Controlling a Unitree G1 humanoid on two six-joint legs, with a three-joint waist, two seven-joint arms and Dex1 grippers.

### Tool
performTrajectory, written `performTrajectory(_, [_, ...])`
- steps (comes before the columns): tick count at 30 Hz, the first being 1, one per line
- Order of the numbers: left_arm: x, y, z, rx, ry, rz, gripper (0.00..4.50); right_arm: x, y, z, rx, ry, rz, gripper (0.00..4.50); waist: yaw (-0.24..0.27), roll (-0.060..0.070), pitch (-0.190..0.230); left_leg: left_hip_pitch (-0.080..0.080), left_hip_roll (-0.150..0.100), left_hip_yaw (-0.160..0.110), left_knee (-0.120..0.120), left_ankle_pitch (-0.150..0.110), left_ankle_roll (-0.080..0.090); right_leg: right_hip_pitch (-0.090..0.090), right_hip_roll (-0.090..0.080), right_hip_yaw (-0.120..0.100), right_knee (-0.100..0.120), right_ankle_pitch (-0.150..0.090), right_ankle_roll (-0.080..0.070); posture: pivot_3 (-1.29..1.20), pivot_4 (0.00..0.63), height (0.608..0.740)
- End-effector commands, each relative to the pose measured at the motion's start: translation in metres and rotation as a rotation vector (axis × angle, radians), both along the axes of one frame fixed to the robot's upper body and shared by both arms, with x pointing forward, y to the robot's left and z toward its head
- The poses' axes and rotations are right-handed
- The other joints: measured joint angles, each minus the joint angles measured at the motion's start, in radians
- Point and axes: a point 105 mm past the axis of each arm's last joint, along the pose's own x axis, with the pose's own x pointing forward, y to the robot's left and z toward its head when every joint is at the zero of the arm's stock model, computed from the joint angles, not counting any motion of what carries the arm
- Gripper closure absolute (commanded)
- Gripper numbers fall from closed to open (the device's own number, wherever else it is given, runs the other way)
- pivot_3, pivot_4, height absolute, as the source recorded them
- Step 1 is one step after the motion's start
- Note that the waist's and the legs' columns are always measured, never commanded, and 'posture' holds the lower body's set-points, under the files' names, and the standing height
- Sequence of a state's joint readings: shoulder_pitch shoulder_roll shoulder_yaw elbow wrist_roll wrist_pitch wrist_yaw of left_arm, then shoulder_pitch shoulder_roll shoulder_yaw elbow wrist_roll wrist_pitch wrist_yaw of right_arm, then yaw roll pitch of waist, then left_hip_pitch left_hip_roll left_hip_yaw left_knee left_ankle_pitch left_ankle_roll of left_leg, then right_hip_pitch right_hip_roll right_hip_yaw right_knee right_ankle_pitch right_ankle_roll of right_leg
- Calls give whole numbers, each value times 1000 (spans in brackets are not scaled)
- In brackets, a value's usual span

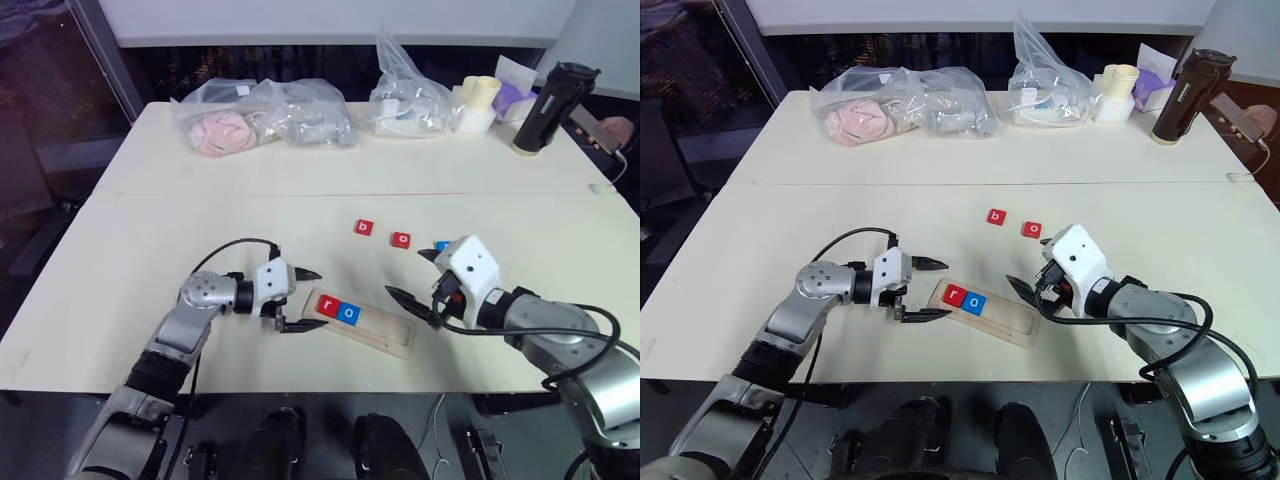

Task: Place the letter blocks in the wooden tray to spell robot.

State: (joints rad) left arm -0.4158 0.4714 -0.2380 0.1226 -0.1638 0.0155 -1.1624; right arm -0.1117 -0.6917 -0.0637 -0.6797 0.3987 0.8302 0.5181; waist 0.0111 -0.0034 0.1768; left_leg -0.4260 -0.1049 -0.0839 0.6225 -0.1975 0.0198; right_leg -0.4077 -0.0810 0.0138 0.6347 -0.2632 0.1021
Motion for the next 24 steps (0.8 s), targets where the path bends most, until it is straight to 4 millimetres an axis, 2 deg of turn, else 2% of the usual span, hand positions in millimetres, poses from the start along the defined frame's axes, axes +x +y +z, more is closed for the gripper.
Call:
performTrajectory(1, [-8, 7, 18, -41, -4, -18, 23, 2, 7, 10, 28, -26, 29, 0, 0, 0, 0, 0, 0, 0, 0, 0, 0, 0, 0, 0, 0, 0, 0, 0, 150, 738])
performTrajectory(5, [-11, 15, 18, -34, 14, -1, 23, 10, 13, 10, 30, -30, 49, 0, 1, 0, 0, 0, 0, 0, 0, 0, 0, 0, 0, 0, 0, 0, 0, 0, 150, 738])
performTrajectory(11, [24, 20, 16, -46, -107, 157, 23, 14, 21, 11, 32, -37, 73, 0, 4, 0, 0, 0, 0, 0, 1, 0, 0, 0, 0, 0, 0, 0, -1, 0, 150, 738])
performTrajectory(20, [56, 21, 18, -43, -200, 226, 23, 10, 27, 9, 26, -46, 71, 0, 2, 0, 0, 0, 0, 0, 0, 0, 0, -1, 0, 0, 0, 1, 0, 0, 150, 738])
performTrajectory(24, [60, 19, 15, -42, -201, 211, 23, 15, 29, 2, -14, -56, 53, 0, 2, 0, 0, 0, 0, 0, 0, 0, 0, -1, 0, 0, 1, 1, 1, 0, 150, 738])
